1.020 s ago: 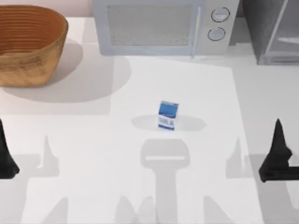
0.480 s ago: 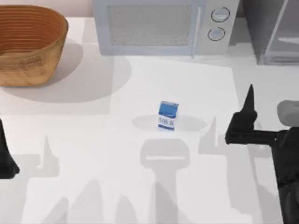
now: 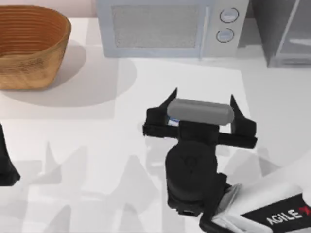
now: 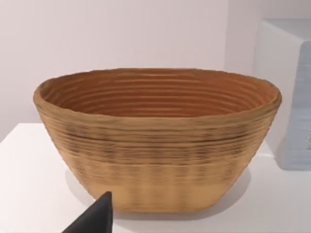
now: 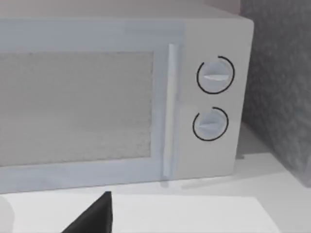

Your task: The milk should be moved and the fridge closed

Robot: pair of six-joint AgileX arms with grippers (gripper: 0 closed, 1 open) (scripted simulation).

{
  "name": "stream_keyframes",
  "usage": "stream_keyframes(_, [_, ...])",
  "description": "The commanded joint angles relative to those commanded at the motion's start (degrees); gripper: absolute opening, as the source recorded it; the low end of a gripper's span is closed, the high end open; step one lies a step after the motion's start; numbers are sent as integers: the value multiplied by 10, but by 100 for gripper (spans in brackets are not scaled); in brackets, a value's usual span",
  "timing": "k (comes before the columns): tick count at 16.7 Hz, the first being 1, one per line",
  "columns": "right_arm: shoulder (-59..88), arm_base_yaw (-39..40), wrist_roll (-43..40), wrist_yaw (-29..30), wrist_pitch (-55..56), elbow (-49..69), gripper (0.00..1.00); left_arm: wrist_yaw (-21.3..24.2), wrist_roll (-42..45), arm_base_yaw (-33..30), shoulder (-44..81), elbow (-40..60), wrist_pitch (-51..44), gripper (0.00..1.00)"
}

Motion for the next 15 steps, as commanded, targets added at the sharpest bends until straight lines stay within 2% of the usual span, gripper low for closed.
stream_keyframes(4, [189,7,5,43,65,119,100,0,0,0,0,0,0,100])
stream_keyframes(7, [268,8,7,62,94,177,100,0,0,0,0,0,0,100])
stream_keyframes(15, [292,4,7,64,102,196,100,0,0,0,0,0,0,100])
